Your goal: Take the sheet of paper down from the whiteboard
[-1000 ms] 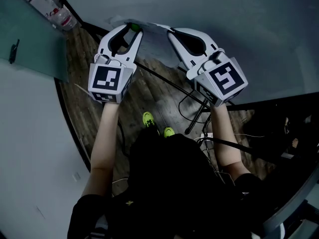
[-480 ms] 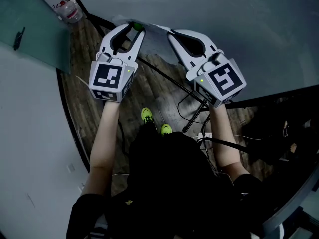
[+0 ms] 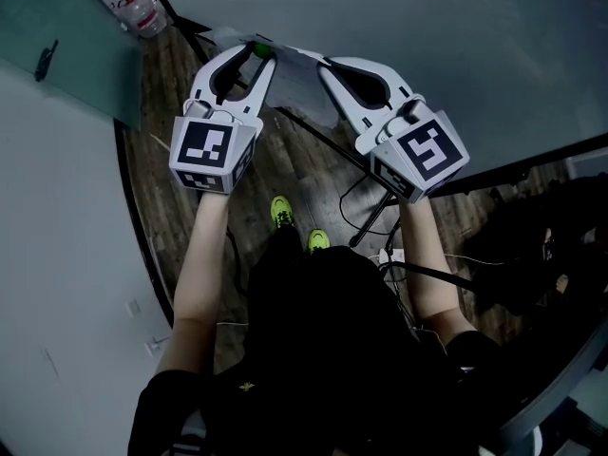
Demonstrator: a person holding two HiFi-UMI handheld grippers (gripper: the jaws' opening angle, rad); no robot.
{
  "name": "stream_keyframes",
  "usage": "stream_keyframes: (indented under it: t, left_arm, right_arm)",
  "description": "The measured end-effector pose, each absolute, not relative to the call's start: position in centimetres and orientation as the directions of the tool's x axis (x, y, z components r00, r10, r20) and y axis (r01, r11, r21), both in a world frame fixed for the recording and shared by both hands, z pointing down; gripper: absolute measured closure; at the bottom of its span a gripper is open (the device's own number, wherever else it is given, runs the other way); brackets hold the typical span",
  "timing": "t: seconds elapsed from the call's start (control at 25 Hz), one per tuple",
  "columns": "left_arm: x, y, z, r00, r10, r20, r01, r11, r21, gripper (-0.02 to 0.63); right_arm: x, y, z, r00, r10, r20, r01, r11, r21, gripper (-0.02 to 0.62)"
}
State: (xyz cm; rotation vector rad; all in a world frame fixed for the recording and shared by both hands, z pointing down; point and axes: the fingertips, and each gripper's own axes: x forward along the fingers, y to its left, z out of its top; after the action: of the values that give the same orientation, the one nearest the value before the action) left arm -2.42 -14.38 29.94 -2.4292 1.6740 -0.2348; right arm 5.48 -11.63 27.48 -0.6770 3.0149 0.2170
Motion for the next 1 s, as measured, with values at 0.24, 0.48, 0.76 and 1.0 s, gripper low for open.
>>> stream_keyframes:
  t: [0.24, 0.48, 0.76, 1.0]
  left_arm:
    - [-1.7, -12.5, 30.4, 0.34, -0.94, 0.03, -0.912, -0.337, -0.234, 0.469]
    - [-1.2, -11.2, 30.3, 0.338, -0.941, 0.021, -0.915, -0.334, -0.225, 0.469]
    - [-0.3, -10.3, 30.4, 0.341, -0.94, 0.014, -0.921, -0.337, -0.196, 0.469]
    - [-0.4, -9.9, 30.5, 0.349, -0.937, 0.016, -0.92, -0.345, -0.184, 0.469]
  right_arm:
    - [6.0, -9.8, 27.9, -0.911, -0.404, -0.086, -0.412, 0.904, 0.113, 0.581]
    - [5.8, -8.6, 28.0, -0.916, -0.392, -0.084, -0.4, 0.911, 0.106, 0.583]
    - [6.7, -8.0, 28.0, -0.915, -0.395, -0.085, -0.401, 0.912, 0.079, 0.581]
    - [6.4, -7.7, 28.4, -0.913, -0.399, -0.08, -0.405, 0.91, 0.082, 0.581]
